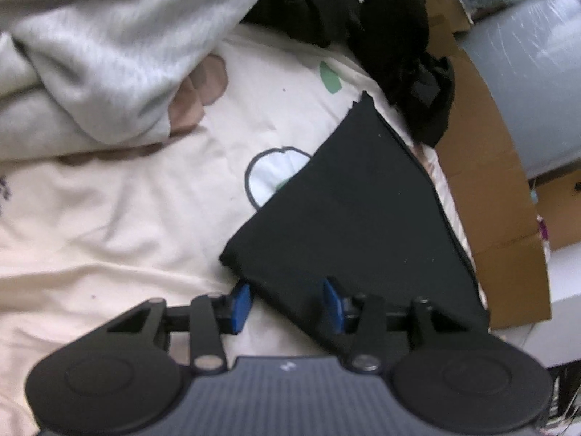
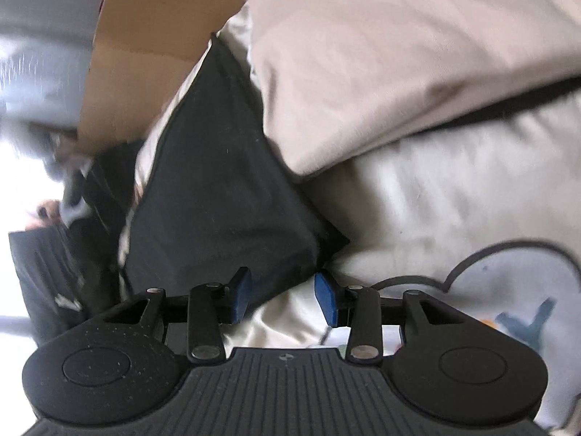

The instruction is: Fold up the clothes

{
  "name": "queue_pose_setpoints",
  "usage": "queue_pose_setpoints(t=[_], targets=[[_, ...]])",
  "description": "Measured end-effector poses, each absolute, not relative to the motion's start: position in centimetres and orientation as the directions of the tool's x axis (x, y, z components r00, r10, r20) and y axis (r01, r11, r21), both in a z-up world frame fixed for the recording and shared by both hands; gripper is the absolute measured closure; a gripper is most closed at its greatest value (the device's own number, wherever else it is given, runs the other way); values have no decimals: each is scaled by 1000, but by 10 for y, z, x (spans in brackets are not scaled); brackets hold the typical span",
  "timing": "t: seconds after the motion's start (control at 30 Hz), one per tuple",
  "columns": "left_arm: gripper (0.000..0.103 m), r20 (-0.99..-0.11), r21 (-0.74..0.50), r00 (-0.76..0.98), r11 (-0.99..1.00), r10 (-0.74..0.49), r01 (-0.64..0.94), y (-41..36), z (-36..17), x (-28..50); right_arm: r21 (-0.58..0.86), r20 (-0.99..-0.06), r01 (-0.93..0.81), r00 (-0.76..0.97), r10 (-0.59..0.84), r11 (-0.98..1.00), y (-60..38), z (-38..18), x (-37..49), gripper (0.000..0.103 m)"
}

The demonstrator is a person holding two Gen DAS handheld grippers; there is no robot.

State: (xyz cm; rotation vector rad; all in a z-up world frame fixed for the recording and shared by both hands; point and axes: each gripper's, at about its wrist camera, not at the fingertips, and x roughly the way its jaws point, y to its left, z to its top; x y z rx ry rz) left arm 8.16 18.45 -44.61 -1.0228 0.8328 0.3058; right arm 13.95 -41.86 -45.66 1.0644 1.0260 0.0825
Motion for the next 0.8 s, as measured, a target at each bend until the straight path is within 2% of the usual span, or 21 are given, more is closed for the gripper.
queue_pose_setpoints(t=[0.2,0.27,0.3,0.33,0.37,0.4,0.43,0.6,0.67,0.7,0.73,0.77,0.8], targets=[[61,-682,-699,719,413,-137,-584,193,-460,77,807,-588,437,662,466,397,-422,-476,134,59],[69,-676,-706,725,397,-132,-586,195,-463,76,812,-581,448,682,444,375,-422,-479,133,61],[76,-683,-697,720,399,-120,-595,196,-462,75,812,-581,452,688,436,369,-422,-479,133,73],[97,-696,-681,711,409,-103,-607,197,-461,75,813,-580,455,693,428,364,-422,-479,132,78],[100,-699,-675,709,415,-94,-610,198,-460,73,813,-578,452,699,421,366,-421,-478,131,91],[100,-696,-676,712,418,-90,-607,199,-458,72,816,-572,442,707,415,372,-422,-476,129,98],[100,-694,-674,714,425,-87,-604,200,-456,72,820,-565,431,716,410,377,-422,-474,128,100],[100,-677,-694,729,418,-104,-585,204,-453,70,827,-552,416,728,407,378,-426,-471,123,98],[85,-677,-700,729,398,-104,-593,204,-456,70,825,-557,425,721,412,373,-429,-474,125,97],[82,-679,-698,727,397,-102,-596,203,-457,71,828,-555,426,722,414,366,-429,-475,125,95],[76,-680,-698,726,400,-107,-595,202,-458,72,831,-551,426,722,418,358,-430,-476,125,91],[73,-679,-699,725,403,-115,-591,201,-460,73,835,-545,423,726,419,352,-429,-476,126,72],[73,-678,-701,726,402,-119,-589,201,-461,74,840,-537,418,732,419,347,-426,-476,128,59]])
